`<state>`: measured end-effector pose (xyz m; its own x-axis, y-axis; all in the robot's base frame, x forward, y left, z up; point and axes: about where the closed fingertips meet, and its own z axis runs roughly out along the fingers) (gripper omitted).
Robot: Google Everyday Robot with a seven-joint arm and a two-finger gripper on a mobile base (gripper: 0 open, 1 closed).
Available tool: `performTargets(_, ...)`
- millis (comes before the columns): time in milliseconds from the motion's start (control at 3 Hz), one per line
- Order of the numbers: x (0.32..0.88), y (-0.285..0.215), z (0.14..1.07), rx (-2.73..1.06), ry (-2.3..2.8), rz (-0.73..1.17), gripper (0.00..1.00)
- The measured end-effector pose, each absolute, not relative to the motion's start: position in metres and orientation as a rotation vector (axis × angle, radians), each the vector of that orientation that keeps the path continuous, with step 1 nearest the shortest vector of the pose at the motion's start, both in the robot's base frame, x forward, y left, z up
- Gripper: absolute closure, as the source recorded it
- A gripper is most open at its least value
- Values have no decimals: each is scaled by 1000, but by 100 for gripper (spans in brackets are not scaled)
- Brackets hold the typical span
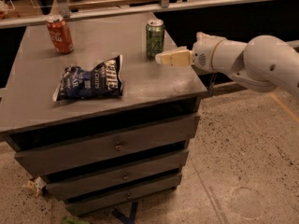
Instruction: Move green can near coke can
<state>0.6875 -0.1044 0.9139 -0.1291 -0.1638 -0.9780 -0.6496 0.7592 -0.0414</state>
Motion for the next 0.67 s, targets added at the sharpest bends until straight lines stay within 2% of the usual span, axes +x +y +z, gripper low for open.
performTargets(333, 701, -84, 905, -720, 1691, 533, 0)
performTargets(667, 701, -84, 905, -720, 1691, 533, 0)
